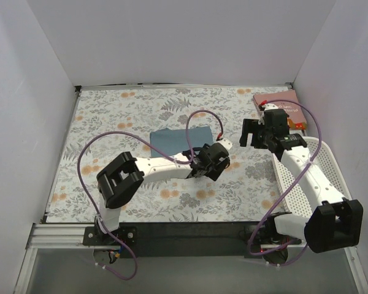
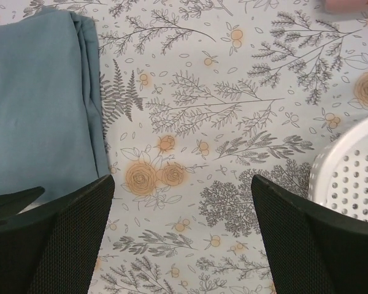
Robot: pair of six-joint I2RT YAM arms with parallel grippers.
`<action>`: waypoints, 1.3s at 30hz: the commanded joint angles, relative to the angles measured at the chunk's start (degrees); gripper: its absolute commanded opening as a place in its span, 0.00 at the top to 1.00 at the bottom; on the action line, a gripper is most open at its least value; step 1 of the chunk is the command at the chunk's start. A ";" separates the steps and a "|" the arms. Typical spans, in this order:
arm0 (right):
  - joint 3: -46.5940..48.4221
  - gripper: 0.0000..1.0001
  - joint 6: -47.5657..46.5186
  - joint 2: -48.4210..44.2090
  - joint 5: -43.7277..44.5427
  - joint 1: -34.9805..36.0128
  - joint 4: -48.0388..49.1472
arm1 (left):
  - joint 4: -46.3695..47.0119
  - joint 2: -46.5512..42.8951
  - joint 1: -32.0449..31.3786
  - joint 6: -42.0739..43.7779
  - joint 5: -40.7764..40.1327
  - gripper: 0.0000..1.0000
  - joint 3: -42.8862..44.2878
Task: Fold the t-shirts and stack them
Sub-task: Neatly place the folded tshirt to the corner
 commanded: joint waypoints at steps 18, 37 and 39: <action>-7.10 0.02 0.28 -4.02 -2.98 -0.78 -1.21 | -5.87 15.43 -2.53 8.02 -5.12 0.75 11.77; -9.91 0.02 16.44 7.23 -28.02 -7.90 18.38 | 0.98 -2.48 -1.13 -0.68 -7.67 1.00 2.55; -10.00 0.02 17.67 10.73 -32.13 -7.90 21.97 | 1.77 -4.16 -0.86 -0.95 -7.06 1.00 1.84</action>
